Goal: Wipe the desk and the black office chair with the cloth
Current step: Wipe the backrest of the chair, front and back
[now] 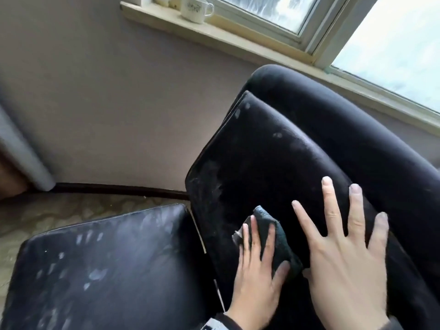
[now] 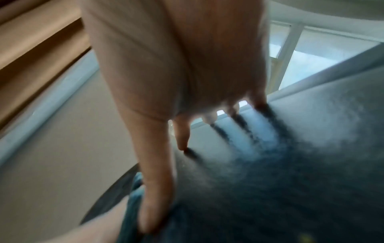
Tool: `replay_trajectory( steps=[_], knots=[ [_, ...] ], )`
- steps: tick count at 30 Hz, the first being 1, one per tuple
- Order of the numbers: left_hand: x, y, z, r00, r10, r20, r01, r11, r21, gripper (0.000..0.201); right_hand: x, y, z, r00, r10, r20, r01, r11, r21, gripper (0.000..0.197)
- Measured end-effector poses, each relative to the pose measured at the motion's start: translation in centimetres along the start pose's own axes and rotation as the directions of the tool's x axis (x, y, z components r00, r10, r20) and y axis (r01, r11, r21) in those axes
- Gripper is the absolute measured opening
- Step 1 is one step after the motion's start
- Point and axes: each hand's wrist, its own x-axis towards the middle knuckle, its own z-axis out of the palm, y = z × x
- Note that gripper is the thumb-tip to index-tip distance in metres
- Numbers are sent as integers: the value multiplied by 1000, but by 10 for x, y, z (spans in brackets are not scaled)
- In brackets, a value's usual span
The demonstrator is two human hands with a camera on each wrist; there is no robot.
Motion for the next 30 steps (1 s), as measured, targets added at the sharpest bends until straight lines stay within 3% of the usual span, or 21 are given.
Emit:
replay_trajectory(
  steps=[4, 6, 8, 10, 12, 16, 18, 22, 23, 24, 27, 30],
  knots=[
    [-11, -22, 18, 982, -188, -35, 185, 980, -70, 78, -9, 5, 0, 1000, 1, 11, -1, 1000, -17, 106],
    [-22, -24, 33, 968, -251, 4, 251, 967, -47, 81, -11, 7, 1, 1000, -2, 9, 3, 1000, -31, 105],
    [-38, -17, 51, 978, -206, -23, 208, 972, 109, 82, -11, 7, 3, 1000, 1, -6, -1, 999, -44, 101],
    [-50, -5, 62, 990, -140, -19, 141, 969, 200, 98, -12, 6, 3, 1000, 1, -23, -3, 998, -56, 96],
    [-51, -9, 68, 989, -79, -128, 105, 972, 212, 104, -13, 9, 3, 999, -24, -26, 22, 997, -79, 96],
    [-50, -16, 59, 992, -67, -107, 73, 996, 56, 75, -23, 27, -7, 995, -86, 40, 90, 988, -126, 103],
    [-52, -13, 57, 977, -112, -180, 121, 992, 39, 77, -34, 34, -14, 995, -85, 49, 90, 989, -119, 105],
    [-72, 17, 78, 993, -102, -56, 108, 988, 115, 80, -49, 45, -14, 992, -111, 64, 117, 988, -102, 108],
    [-77, 26, 86, 998, -59, -25, 63, 977, 204, 82, -49, 47, -12, 990, -125, 69, 132, 986, -104, 107],
    [-78, 36, 85, 996, -43, -77, 60, 970, 234, 75, -48, 50, -12, 987, -141, 70, 148, 983, -106, 105],
    [-74, 57, 73, 959, 153, -237, -114, 979, 170, 59, -51, 61, -13, 981, -182, 68, 189, 976, -108, 100],
    [-68, 48, 70, 954, 213, -213, -197, 976, 93, 58, -67, 75, -18, 978, -195, 73, 201, 976, -87, 106]
  ],
)
